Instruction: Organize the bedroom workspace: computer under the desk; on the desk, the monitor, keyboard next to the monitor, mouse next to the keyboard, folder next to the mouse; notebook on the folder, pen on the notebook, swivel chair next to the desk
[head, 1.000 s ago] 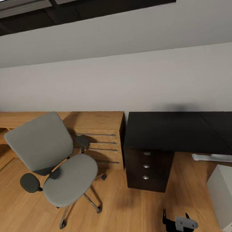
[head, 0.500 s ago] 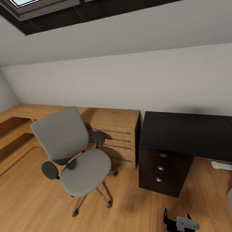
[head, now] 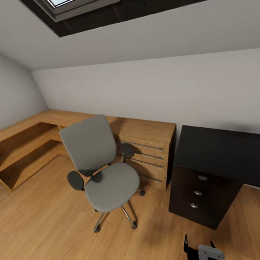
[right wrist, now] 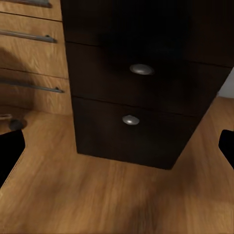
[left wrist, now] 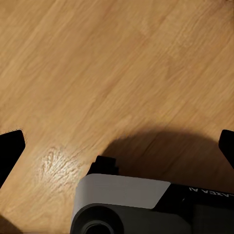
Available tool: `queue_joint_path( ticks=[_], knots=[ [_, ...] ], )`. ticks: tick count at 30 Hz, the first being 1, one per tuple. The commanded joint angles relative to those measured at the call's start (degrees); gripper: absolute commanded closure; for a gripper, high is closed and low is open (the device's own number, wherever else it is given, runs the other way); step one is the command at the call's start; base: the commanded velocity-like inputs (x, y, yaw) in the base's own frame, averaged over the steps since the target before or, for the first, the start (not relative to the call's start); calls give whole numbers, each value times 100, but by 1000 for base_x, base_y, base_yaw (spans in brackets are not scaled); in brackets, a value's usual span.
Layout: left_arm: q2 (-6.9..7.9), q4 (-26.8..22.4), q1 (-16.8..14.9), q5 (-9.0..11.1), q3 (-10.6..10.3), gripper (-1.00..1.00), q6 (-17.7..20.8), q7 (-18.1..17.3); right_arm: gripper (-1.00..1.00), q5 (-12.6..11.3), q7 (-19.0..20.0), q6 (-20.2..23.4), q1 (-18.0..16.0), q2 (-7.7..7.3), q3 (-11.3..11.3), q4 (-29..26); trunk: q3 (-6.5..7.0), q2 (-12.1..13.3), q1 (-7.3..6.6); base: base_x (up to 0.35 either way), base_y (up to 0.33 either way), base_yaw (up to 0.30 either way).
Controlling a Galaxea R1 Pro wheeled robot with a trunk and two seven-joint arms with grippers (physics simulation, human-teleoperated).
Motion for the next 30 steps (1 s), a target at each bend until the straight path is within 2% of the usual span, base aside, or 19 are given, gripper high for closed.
queue_joint_path(
  ticks=[1,9,15,19,20,23,30],
  knots=[
    [6,-19,-2,35,-49,-100,-11,45,-100,-18,-31,-13,-5,3,50,12,-6,-4,0,0,0,290],
    [11,-19,-2,35,-49,-100,-11,45,-100,15,-19,28,-4,-46,64,-1,-6,-4,0,0,0,290],
    [6,-19,-2,35,-49,-100,-13,45,-100,27,8,14,-4,-452,70,-11,-6,-4,0,0,0,290],
    [6,-14,-2,35,-49,-100,-133,45,-100,22,12,-17,15,-542,68,5,-6,-4,0,0,0,290],
    [6,-12,-2,35,-49,-100,-279,45,-100,22,14,-17,29,-576,68,8,-6,-4,0,0,0,290],
    [3,-11,-2,35,-49,-100,-474,45,-100,22,24,-15,41,-585,77,10,-6,-4,0,0,0,290],
    [-6,-11,-2,35,-53,-100,-597,45,-100,22,99,-1,51,-570,85,12,10,-4,0,0,0,284]
  ],
)
